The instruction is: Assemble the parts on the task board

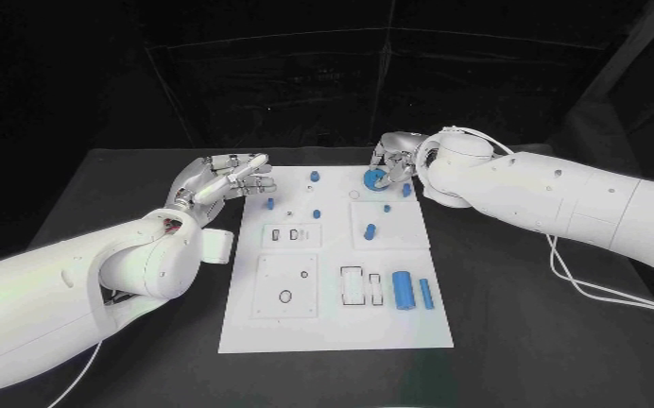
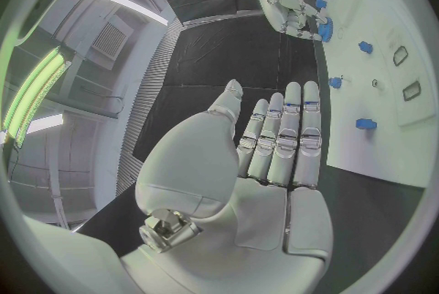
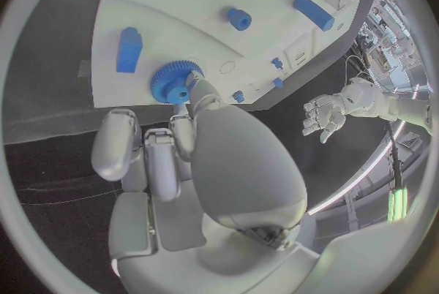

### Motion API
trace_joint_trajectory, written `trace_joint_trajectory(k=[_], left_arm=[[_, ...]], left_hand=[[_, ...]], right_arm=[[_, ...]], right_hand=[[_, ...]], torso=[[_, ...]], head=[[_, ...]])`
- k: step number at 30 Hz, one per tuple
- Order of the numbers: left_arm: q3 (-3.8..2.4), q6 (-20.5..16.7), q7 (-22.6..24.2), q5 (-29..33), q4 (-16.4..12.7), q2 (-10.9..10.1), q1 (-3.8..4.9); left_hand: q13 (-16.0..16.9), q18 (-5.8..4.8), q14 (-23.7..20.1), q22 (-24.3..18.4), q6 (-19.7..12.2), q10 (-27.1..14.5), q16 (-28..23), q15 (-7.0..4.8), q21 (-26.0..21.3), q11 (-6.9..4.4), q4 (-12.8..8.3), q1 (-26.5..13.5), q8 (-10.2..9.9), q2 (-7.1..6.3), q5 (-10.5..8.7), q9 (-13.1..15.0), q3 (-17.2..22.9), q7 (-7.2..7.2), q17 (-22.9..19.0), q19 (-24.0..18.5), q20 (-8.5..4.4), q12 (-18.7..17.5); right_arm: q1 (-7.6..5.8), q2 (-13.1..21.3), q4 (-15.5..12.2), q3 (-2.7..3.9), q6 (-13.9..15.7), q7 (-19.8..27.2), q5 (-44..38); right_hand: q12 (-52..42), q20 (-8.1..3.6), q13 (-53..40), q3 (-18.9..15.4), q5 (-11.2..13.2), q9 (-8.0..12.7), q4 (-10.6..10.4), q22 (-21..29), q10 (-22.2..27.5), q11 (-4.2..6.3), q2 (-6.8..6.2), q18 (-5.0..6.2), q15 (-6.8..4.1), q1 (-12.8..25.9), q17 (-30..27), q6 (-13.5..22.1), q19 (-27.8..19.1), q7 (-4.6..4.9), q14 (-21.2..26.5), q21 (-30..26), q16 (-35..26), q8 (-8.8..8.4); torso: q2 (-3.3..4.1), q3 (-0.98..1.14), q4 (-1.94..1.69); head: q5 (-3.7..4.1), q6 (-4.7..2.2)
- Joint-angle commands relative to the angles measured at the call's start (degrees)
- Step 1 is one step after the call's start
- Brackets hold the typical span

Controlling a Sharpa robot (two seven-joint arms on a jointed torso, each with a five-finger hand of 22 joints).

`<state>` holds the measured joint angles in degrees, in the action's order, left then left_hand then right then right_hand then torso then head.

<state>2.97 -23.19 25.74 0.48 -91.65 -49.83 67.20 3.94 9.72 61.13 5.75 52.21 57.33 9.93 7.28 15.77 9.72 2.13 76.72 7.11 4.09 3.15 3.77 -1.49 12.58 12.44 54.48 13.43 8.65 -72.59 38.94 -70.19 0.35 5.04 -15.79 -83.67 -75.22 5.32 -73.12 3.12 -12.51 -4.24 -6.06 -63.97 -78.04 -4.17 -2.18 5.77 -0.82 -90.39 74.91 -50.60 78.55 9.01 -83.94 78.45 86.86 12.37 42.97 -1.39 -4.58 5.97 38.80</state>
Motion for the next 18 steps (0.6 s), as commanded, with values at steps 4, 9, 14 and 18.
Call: trace_joint_trajectory(k=[4,9,14,18], left_arm=[[-0.03,0.76,0.15,-0.3,0.0,-0.06,0.06],[-0.03,0.74,0.12,-0.3,0.07,-0.15,0.06],[-0.03,0.78,0.08,-0.3,0.04,-0.15,0.06],[-0.02,0.81,0.05,-0.3,0.0,-0.18,0.06]], left_hand=[[-0.02,0.75,0.35,-0.08,0.37,0.38,-0.25,-0.03,0.01,0.04,-0.47,0.37,-0.24,0.09,0.19,-0.05,0.04,-0.04,0.12,0.41,0.07,-0.42],[-0.02,0.75,0.37,-0.11,0.41,0.44,-0.34,-0.04,-0.03,0.0,-0.7,0.58,-0.3,0.05,0.18,-0.04,0.07,-0.12,0.18,0.43,0.05,-0.48],[-0.02,0.75,0.37,-0.11,0.41,0.44,-0.34,-0.04,-0.03,0.0,-0.7,0.58,-0.3,0.05,0.18,-0.04,0.07,-0.12,0.18,0.43,0.05,-0.48],[-0.02,0.75,0.37,-0.11,0.41,0.44,-0.34,-0.04,-0.03,0.0,-0.7,0.58,-0.3,0.05,0.18,-0.04,0.07,-0.12,0.18,0.43,0.05,-0.48]], right_arm=[[0.38,0.12,-0.22,-0.19,1.56,0.01,-3.52],[0.65,0.36,-1.94,-0.19,4.53,1.17,-3.93],[0.77,0.62,-3.81,-0.18,7.19,1.26,-4.02],[0.79,1.03,-5.28,-0.17,9.2,0.67,-4.09]], right_hand=[[-1.01,-0.13,-1.02,3.68,0.11,-0.06,1.68,-0.73,-1.15,0.64,0.41,-0.87,0.0,-1.29,8.42,-2.43,0.55,-0.21,-4.65,0.55,0.43,0.91],[-2.06,-0.44,-2.24,6.24,-1.87,0.19,1.21,-2.11,-2.17,1.1,-1.03,-1.11,-0.37,2.36,8.6,-4.44,1.17,-0.87,-4.69,1.28,0.5,1.03],[-2.18,-0.6,-2.47,7.53,-2.19,0.37,0.66,-2.83,-2.42,1.26,-2.03,-1.26,-0.52,4.68,8.65,-4.74,1.51,-0.99,-4.71,1.64,0.52,0.57],[-2.2,-0.63,-2.54,8.13,-2.12,0.39,0.33,-3.19,-2.51,1.27,-2.41,-1.33,-0.55,5.79,8.64,-4.85,1.69,-1.02,-4.71,1.83,0.51,0.37]], torso=[[0.0,-0.02,0.05],[-0.01,0.0,0.02],[0.01,-0.04,-0.06],[-0.04,-0.06,-0.07]], head=[[0.13,0.15],[0.14,0.13],[0.13,0.11],[-0.01,0.08]])
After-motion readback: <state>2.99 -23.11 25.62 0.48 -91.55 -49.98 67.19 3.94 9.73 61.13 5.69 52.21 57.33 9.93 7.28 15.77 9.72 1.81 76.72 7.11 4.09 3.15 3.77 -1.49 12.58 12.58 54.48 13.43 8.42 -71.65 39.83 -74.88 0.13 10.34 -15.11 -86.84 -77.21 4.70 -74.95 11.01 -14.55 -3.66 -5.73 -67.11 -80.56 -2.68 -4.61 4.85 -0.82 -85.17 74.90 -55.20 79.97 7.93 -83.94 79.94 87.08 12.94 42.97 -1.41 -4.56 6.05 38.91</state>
